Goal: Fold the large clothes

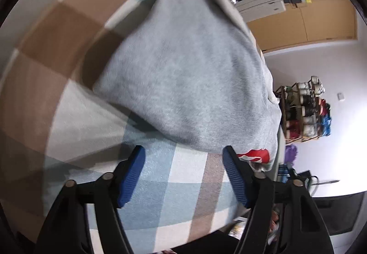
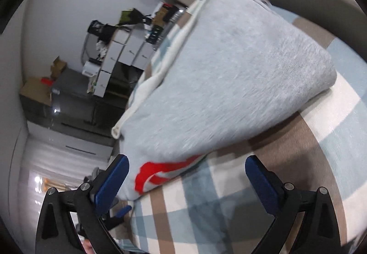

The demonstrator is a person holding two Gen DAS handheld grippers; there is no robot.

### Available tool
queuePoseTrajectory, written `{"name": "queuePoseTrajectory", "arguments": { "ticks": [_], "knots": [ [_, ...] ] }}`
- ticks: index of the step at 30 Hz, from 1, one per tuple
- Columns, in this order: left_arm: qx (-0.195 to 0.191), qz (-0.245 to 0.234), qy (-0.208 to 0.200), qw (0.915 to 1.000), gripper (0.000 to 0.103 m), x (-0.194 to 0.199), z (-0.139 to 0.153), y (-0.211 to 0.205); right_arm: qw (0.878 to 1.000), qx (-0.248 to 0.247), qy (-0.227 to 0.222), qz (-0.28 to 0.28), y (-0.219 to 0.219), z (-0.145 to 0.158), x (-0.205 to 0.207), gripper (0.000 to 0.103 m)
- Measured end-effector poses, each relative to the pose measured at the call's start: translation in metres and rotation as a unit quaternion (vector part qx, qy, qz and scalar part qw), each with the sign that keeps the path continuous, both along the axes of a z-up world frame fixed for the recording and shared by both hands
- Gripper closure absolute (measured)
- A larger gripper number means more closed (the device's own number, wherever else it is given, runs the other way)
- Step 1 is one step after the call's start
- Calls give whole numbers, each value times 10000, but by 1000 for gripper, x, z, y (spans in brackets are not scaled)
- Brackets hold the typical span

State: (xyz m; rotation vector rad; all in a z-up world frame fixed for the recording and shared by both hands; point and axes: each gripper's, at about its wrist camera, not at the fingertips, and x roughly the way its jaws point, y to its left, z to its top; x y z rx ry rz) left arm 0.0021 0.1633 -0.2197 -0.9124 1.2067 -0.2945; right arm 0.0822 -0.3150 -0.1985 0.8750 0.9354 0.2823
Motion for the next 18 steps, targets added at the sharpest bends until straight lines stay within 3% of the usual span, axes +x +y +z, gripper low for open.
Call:
{"name": "queuePoseTrajectory", "arguments": {
  "ticks": [3,10,13,16,17,18],
  "knots": [
    [-171,178,14,9997,27,2,1,-1,9998,36,158,-112,-3,-3,12,0],
    [-42,222,-200,9995,23,21,9,-11,9980,51,383,-504,-16,-15,32,0],
    [81,160,-322,9993,23,29,10,-16,9974,-1,242,-683,-18,-14,42,0],
    [-140,410,-381,9983,23,31,5,-7,9974,-143,-125,-701,-14,-15,49,0],
    [-315,531,-392,9973,26,31,3,-2,9971,-162,-229,-704,-14,-15,48,0],
    [-349,601,-352,9970,47,30,0,1,9970,-204,-283,-696,-14,-15,47,5]
  ]
}}
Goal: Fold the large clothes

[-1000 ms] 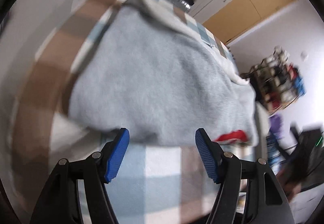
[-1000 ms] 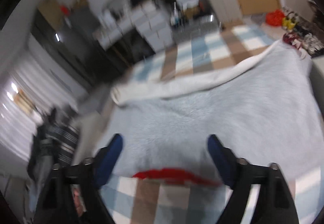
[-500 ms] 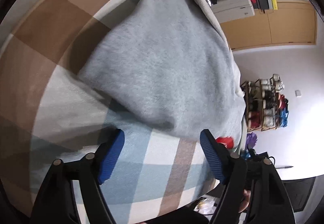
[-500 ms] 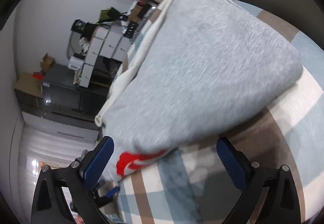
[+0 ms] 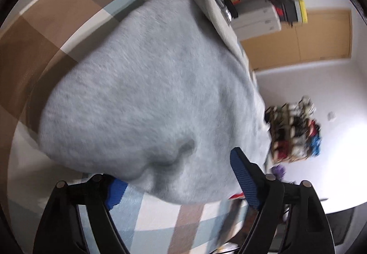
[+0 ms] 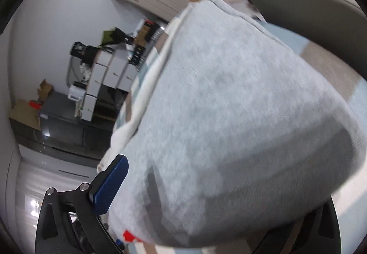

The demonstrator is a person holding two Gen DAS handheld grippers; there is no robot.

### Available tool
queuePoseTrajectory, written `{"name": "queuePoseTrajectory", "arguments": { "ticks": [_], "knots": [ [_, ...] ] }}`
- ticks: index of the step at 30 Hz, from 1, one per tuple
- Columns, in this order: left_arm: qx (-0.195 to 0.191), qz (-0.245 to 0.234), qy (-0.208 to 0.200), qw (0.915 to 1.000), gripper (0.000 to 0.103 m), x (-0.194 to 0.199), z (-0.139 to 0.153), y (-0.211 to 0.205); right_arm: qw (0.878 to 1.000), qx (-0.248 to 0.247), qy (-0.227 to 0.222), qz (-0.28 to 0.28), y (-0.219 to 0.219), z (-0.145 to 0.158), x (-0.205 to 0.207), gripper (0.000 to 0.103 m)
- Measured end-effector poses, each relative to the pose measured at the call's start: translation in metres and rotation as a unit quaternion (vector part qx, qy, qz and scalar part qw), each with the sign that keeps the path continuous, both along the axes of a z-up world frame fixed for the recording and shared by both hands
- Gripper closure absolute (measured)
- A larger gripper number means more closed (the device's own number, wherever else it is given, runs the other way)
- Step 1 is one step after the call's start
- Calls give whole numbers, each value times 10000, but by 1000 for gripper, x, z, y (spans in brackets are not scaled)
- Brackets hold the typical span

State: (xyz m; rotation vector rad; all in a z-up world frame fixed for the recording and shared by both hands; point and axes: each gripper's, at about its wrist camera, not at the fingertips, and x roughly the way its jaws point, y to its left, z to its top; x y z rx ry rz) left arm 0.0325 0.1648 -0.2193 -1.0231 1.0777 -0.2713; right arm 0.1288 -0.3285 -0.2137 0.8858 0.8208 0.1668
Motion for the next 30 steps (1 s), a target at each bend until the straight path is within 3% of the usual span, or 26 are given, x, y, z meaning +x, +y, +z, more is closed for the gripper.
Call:
{"name": "queuePoseTrajectory", "arguments": {
  "ticks": [1,2,3,5,11,13,15,17,20,25,30],
  "knots": [
    [21,45,39,10000,62,-1,-2,4,10000,-80,34,-1,1,0,0,16],
    [72,76,113,9999,88,0,-5,8,9998,-118,153,1,0,-3,0,53],
    [-74,115,103,9999,89,0,-7,11,9997,-67,215,-23,-5,-6,0,78],
    [-262,237,22,9994,92,-3,-8,14,9998,146,148,-61,-13,-11,-3,87],
    [-77,421,-184,9989,96,-17,3,12,9953,-940,-166,183,5,16,-8,91],
    [-273,363,-220,9987,97,-26,3,9,9826,-1789,-269,425,20,29,-13,93],
    [-159,305,-305,9989,97,-30,8,9,9732,-2212,-337,521,29,36,-23,98],
    [-307,324,-377,9983,98,-41,12,8,9731,-2215,-344,539,28,38,-33,98],
    [-186,195,-483,9985,98,-55,13,0,9699,-2352,-310,557,26,40,-49,98],
    [-164,69,-502,9986,98,-83,1,-9,9498,-2984,-391,852,29,43,-81,98],
    [-264,-155,-411,9987,98,-106,-7,-2,9587,-2635,7,1074,4,29,-114,98]
  ]
}}
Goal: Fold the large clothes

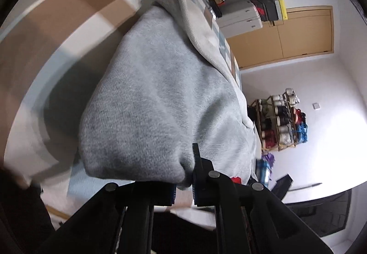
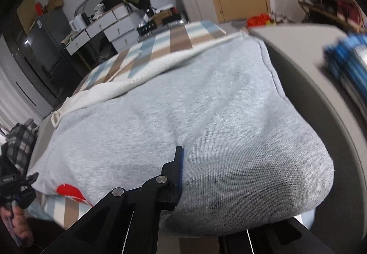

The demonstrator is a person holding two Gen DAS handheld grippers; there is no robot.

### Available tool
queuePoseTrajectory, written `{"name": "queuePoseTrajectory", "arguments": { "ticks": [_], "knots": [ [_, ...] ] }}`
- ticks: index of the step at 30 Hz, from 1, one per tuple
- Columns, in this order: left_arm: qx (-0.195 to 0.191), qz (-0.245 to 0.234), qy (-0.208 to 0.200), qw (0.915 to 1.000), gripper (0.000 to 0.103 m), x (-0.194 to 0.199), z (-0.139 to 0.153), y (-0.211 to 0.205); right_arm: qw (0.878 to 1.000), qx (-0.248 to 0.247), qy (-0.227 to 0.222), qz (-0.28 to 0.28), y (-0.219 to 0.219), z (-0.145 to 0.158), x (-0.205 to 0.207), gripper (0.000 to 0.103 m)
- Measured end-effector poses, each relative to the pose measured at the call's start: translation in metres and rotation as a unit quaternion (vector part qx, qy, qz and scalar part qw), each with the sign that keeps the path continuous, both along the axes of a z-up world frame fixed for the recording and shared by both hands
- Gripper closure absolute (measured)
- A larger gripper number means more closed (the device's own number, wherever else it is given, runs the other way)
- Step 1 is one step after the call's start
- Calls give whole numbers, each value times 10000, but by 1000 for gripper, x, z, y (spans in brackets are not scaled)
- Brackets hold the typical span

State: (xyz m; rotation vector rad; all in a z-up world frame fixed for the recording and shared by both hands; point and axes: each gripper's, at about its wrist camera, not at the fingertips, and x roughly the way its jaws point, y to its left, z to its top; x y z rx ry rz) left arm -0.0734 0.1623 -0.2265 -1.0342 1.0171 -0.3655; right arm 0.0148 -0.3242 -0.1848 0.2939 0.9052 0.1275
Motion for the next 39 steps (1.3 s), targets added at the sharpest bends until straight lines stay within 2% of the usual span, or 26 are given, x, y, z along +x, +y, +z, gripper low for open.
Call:
{"name": "queuePoseTrajectory", "arguments": {
  "ticks": [1,4,6,8,9,11,14,17,19,20,21,23,25,28,29,33,39],
  "knots": [
    [10,-67,71,10000,97,7,2,-2,9999,124,113,22,-5,-1,-3,97],
    [286,-129,415,9986,85,5,9,8,9975,501,476,174,-15,2,-6,88],
    [495,-65,390,9980,59,-4,21,19,9963,501,652,269,-20,12,-12,66],
    [737,-7,152,9972,41,-14,37,27,9969,355,617,327,-20,27,-21,53],
    [979,17,-38,9952,37,-15,52,28,9975,230,576,334,-18,34,-23,50],
    [1299,-106,-328,9909,37,-12,69,20,9984,-39,458,329,-14,53,-29,47],
    [1493,-497,-716,9849,37,14,89,-11,9977,-485,214,413,9,75,-21,33],
    [1727,-863,-759,9782,36,54,97,-56,9912,-1223,-377,344,39,102,-9,33],
    [1891,-1081,-732,9732,36,75,93,-84,9891,-1227,-765,294,54,122,-2,23],
    [1959,-1229,-683,9705,36,91,88,-97,9891,-1141,-868,345,58,126,1,10],
    [2041,-1309,-611,9682,36,104,81,-107,9885,-1120,-915,440,65,127,8,3],
    [2112,-1436,-496,9656,36,122,62,-117,9852,-1404,-700,694,82,117,29,2],
    [2185,-1451,-356,9643,36,111,47,-118,9789,-1773,-321,961,98,94,54,3],
    [2543,-1723,-350,9510,36,107,38,-123,9657,-2249,311,1260,112,50,91,4],
    [2503,-1856,-317,9497,36,112,36,-121,9629,-2313,437,1317,113,40,102,4],
    [2249,-1717,-185,9589,36,111,37,-103,9588,-2221,995,1468,114,1,141,6],
    [1900,-1613,132,9683,36,119,26,-94,9712,-1808,974,1205,116,-8,187,4]
  ]
}}
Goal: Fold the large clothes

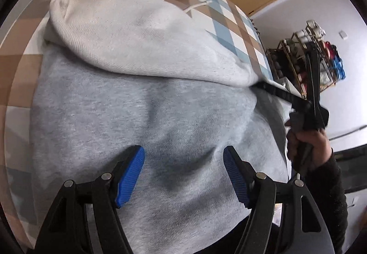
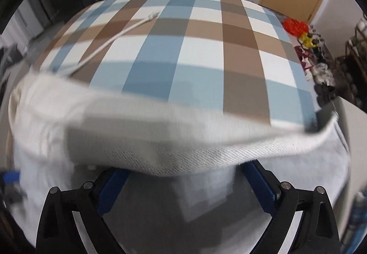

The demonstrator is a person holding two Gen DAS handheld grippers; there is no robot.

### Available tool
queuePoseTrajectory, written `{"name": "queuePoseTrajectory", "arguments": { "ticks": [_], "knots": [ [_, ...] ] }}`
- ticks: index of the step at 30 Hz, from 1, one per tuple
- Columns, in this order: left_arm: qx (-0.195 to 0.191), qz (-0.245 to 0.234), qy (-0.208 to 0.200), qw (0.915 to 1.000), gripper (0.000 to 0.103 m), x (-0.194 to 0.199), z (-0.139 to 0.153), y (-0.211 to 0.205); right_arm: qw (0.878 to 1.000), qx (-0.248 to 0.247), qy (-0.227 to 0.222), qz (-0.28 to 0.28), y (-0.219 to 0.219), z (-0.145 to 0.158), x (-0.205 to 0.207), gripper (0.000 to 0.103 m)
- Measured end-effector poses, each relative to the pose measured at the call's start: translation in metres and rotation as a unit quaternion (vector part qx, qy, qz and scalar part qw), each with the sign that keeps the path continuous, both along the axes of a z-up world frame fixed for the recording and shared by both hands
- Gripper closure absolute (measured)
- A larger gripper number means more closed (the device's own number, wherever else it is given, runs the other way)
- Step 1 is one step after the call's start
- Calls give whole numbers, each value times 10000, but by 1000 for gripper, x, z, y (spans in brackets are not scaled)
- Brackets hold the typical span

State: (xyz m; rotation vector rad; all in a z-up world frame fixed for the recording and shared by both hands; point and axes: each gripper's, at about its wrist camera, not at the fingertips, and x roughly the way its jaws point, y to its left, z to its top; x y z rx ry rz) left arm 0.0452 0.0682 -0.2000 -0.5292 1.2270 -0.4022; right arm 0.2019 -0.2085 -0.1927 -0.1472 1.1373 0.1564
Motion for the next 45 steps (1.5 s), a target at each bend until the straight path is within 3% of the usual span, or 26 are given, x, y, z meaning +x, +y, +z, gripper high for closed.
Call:
{"name": "queuePoseTrajectory", "arguments": {
  "ticks": [4,6,7,10,12,18,23,27,30,36,39,42,45],
  "knots": [
    [189,-97,-18,9998,36,-8,3,-9,9970,285,-280,-666,-13,8,29,9],
    [163,-82,-2,9998,36,-12,4,-5,9928,354,-450,-1053,-26,13,42,19],
    [117,-62,15,9999,36,-12,4,-4,9903,411,-567,-1202,-32,18,46,19],
    [-8,-26,62,10000,36,-7,1,-1,9814,682,-1165,-1362,-47,47,38,19],
    [-80,8,99,9999,36,-3,0,1,9794,936,-1357,-1165,-49,65,26,17],
    [-163,226,157,9995,36,-6,2,11,9937,701,-877,41,-4,82,-18,6],
    [-252,353,208,9988,36,-3,-2,13,9971,186,89,727,56,43,-35,6],
    [-285,374,235,9986,36,-2,-3,16,9935,370,680,840,95,8,-19,4],
    [-283,395,258,9985,36,-1,-3,17,9953,-10,515,823,120,-5,-3,0],
    [-264,365,290,9986,36,2,-3,13,9991,251,255,228,128,-9,39,2],
    [-323,356,314,9984,36,3,-5,13,9997,-40,-196,-116,121,3,51,21],
    [-446,396,367,9975,36,7,-7,16,9972,108,-564,-478,102,24,56,22],
    [-542,469,417,9966,36,8,-9,19,9947,426,-864,-362,92,52,47,20]
  ]
}}
